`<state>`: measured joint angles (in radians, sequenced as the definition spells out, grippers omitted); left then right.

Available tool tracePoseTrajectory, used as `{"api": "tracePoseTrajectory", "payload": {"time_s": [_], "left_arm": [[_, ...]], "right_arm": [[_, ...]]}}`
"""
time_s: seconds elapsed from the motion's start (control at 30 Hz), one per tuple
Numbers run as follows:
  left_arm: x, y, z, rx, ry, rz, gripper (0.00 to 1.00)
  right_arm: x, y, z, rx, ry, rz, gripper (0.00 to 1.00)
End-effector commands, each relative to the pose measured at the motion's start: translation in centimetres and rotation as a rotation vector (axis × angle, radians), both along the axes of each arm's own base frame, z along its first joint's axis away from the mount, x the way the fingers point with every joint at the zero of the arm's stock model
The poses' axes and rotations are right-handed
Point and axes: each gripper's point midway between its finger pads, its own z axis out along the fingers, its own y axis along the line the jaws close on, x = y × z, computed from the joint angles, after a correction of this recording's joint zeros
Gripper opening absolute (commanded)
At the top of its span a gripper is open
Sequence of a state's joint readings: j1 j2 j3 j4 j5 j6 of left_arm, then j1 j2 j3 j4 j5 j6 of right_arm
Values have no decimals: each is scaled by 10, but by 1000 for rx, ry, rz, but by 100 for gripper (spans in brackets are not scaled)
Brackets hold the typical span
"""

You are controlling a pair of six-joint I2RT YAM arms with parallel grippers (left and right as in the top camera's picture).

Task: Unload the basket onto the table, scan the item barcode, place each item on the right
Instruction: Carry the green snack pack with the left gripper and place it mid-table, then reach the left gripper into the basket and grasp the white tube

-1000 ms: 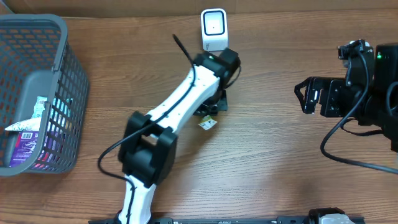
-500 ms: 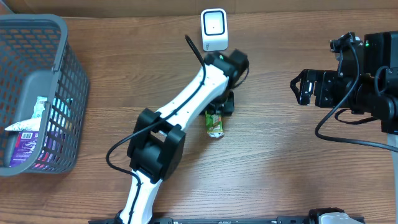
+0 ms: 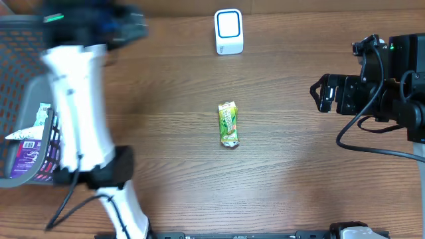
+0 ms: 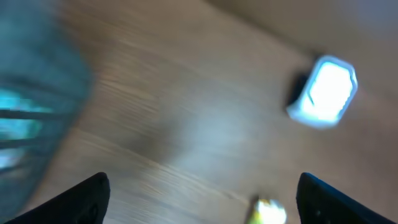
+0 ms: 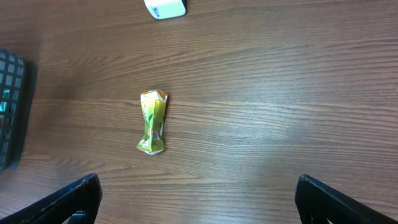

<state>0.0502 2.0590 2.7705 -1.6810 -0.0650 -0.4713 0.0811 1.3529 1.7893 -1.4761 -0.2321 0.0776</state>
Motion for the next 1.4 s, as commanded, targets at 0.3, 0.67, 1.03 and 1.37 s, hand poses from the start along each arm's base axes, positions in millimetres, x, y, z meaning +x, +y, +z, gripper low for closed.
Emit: {"api": "tracePoseTrajectory", "payload": {"time_s": [0.3,0.67,1.03,1.37], "left_arm": [[-112,202,-38,-170,139,576,75],[-138,253,-180,-179,379,760,74],[-125,257,-282,-170,333,768,68],[-129,249,-308,-182,333,761,67]], "right_arm": [[-1,3,4,4,-17,12,100],[-2,3,3,4,-9,12,100],[-1,3,4,7,-14,14,100],[0,3,5,8,-19,14,100]]}}
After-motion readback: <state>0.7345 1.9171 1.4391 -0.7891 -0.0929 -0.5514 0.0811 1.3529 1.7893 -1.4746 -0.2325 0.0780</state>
